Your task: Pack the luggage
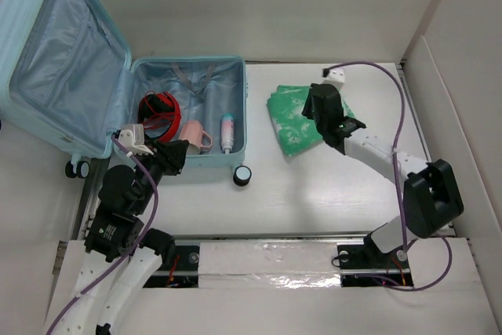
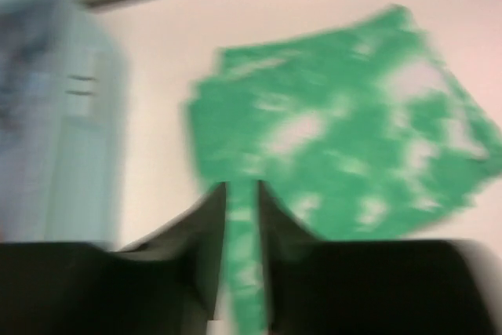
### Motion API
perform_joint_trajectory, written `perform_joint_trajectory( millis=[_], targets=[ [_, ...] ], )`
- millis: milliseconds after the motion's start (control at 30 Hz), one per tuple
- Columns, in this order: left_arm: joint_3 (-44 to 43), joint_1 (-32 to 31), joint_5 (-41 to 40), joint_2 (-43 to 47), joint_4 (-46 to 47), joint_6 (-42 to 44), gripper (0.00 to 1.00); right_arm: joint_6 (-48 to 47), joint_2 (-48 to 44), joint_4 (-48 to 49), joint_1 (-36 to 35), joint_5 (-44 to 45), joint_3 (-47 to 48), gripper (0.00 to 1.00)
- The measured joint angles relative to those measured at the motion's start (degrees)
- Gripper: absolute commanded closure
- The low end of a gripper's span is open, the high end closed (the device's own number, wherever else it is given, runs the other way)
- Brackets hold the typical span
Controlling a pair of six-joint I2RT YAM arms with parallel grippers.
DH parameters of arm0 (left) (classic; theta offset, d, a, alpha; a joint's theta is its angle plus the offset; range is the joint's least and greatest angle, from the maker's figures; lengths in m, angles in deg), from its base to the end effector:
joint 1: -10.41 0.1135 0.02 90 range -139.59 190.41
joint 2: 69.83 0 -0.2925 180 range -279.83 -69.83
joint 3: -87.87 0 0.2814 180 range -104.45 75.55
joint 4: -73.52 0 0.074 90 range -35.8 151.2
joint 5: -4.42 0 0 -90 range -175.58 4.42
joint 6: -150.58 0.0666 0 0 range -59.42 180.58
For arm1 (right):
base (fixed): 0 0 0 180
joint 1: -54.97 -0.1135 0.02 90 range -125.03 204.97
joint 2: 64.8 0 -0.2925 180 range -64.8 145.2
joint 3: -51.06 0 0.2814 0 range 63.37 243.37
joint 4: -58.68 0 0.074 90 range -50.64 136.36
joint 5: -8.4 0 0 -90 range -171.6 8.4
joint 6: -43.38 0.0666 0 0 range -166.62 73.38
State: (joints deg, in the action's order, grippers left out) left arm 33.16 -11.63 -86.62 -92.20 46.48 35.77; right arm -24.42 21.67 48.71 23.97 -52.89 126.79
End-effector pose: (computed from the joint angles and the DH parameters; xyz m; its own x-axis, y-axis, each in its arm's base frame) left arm 0.1184 -0.0466 0.3883 -0.0727 -0.4232 -0.9031 0.3613 0.8328 -0.4193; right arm 0.3613 0.1798 0.3062 -0.3058 0.2029 -0.9302 0.0529 0.9791 0.1961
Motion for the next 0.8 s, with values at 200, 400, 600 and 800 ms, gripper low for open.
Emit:
perform_joint_trajectory(
  millis=[200, 400, 600, 800],
  targets=[
    [0.1, 0.3, 7.1, -3.6, 4.1, -0.7, 1.0, 3.8, 5.9, -4.2, 18.3, -5.3, -1.4, 0.21],
    [-1.5, 0.1, 16.4, -13.4, 13.8, -5.5, 1.0, 8.7, 10.9, -5.4, 27.3, -11.4, -0.9, 0.18],
    [-6.5, -7.8, 19.4, -33.7, 25.0, -10.6, 1.0, 13.2, 18.8, -3.3, 31.6, -24.6, 0.5, 0.35],
    [-23.3, -27.3, 6.2, -55.8, 23.4, -7.4, 0.81, 17.4, 19.8, 1.5, 37.1, -35.6, -2.3, 0.73]
  ],
)
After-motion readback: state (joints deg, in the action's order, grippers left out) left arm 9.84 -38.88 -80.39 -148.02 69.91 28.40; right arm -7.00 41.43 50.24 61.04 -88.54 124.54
